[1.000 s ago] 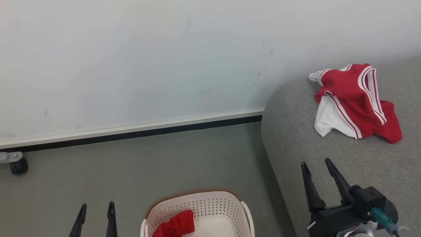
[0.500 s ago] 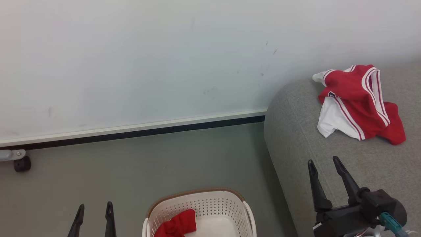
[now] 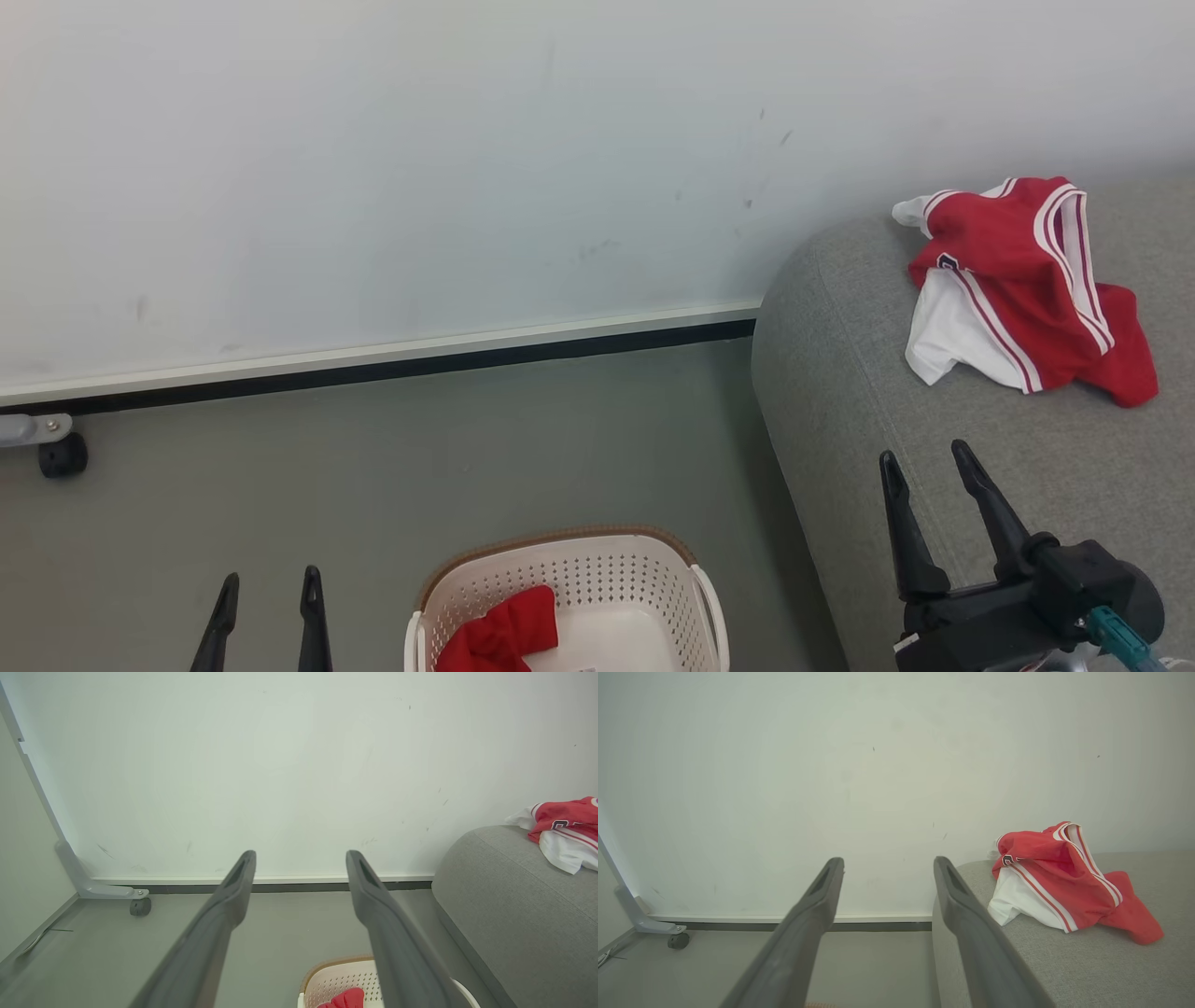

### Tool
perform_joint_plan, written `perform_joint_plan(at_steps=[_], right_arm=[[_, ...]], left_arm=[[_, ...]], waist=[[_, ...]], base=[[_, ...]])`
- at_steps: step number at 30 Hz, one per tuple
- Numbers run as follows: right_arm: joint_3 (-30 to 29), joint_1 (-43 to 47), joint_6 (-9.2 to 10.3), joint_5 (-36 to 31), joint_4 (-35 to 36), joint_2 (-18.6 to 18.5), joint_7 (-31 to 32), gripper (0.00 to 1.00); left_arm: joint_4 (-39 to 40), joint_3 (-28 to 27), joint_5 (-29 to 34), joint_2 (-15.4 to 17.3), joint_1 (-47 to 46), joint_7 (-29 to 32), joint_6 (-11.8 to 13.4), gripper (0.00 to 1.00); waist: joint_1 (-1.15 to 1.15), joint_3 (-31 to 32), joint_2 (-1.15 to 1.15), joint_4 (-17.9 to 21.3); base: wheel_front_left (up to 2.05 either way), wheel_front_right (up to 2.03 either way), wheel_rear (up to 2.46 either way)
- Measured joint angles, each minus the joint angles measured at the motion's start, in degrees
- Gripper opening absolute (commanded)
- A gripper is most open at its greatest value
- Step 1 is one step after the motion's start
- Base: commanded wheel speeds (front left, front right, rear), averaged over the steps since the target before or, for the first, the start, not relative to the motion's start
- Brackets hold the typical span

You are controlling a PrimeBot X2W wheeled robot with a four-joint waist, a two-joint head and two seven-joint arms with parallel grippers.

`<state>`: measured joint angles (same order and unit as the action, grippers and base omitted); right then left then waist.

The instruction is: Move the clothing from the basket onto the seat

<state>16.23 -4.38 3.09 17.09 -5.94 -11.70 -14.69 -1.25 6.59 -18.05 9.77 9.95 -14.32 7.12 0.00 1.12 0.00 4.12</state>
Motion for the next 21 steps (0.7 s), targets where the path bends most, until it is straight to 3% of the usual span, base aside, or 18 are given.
perform_joint_plan(at_steps=[7,21], right_arm=[[-0.67,0.47,0.30,-0.01,0.79,-0.08,0.00,1.00],[-3.66,-2.13,0.51,-0.02,3.74,-1.10,-0.01,1.00]], left_arm=[[0.08,0.87,0.49,-0.11,-0.15,-0.01,-0.11,1.00],[-5.38,7.35,3.04,-0.37,-10.06,1.27,-3.72,1.00]], waist=[[0.00,-1.24,0.00,-0.05],[0.01,-9.49,0.00,0.21]], base=[[0.00,0.00,0.00],[0.00,0.00,0.00]])
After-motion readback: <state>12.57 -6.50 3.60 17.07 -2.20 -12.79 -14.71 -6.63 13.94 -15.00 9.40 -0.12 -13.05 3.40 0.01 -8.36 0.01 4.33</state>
